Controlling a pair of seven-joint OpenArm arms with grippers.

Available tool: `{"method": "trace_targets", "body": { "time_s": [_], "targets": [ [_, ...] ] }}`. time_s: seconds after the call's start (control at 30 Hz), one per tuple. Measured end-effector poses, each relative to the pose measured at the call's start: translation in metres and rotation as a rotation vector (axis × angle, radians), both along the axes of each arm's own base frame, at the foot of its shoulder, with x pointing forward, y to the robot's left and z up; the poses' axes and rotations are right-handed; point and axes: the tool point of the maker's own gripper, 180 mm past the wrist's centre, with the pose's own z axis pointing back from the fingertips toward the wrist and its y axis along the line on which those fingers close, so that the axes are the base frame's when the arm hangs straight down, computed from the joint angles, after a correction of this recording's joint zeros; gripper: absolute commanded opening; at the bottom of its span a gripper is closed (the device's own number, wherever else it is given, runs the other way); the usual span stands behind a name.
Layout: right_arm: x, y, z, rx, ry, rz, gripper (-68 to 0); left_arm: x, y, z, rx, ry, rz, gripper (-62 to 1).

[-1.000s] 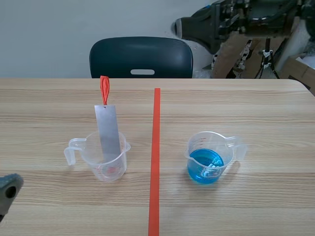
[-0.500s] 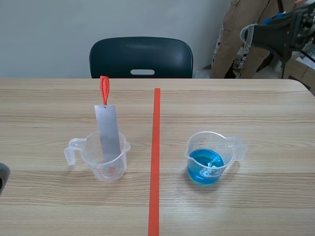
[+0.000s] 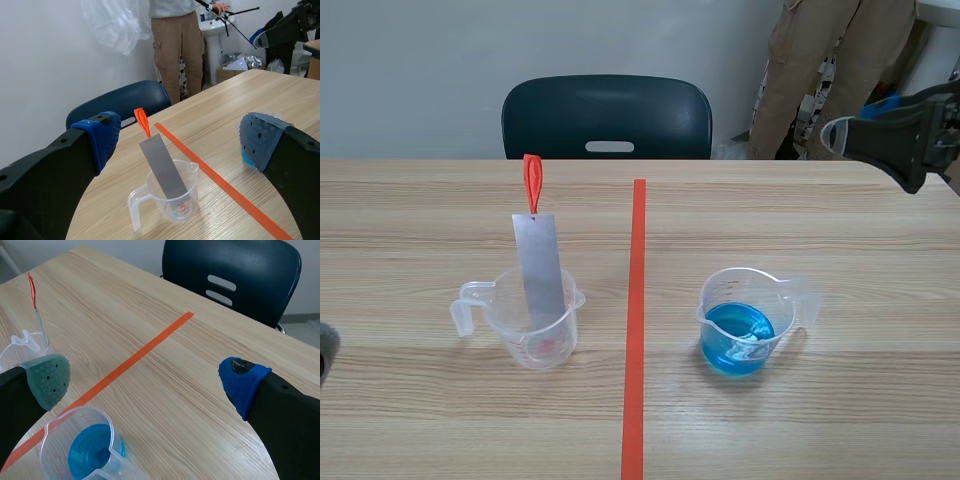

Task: Do the redox reaction experiment. return to the home posture

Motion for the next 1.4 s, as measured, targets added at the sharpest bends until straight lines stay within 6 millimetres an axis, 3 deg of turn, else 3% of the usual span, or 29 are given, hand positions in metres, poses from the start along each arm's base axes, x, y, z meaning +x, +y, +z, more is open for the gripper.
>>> {"method": "trace_targets", "body": {
  "time_s": [0.4,0.67,0.8,0.97,1.07,1.27,1.4],
  "targets": [
    [-0.002,-0.056,0.02,0.167,-0.105,-0.249,-5.7,0.0,0.0,0.0,0.0,0.0,-0.001,-10.1],
    [-0.009,-0.071,0.014,0.305,-0.133,-0.372,-5.7,0.0,0.0,0.0,0.001,0.0,-0.001,-10.1],
    [-0.015,-0.066,0.006,0.375,-0.126,-0.398,-5.7,0.0,0.0,0.0,0.0,0.0,-0.001,-10.1],
    [-0.028,-0.031,-0.021,0.205,-0.064,-0.278,-5.6,0.0,0.0,-0.001,0.003,0.005,0.001,-10.1],
    [-0.027,-0.023,-0.007,0.208,-0.105,-0.25,-2.9,0.0,0.0,-0.001,0.004,0.006,0.001,-10.1],
    [-0.023,-0.014,-0.01,0.026,-0.156,-0.176,0.4,0.003,-0.003,-0.003,0.035,-0.005,-0.013,-10.1],
    [-0.003,-0.027,0.003,-0.143,-0.258,-0.214,0.4,0.004,-0.011,-0.012,0.112,0.002,-0.055,-10.1]
  ]
}}
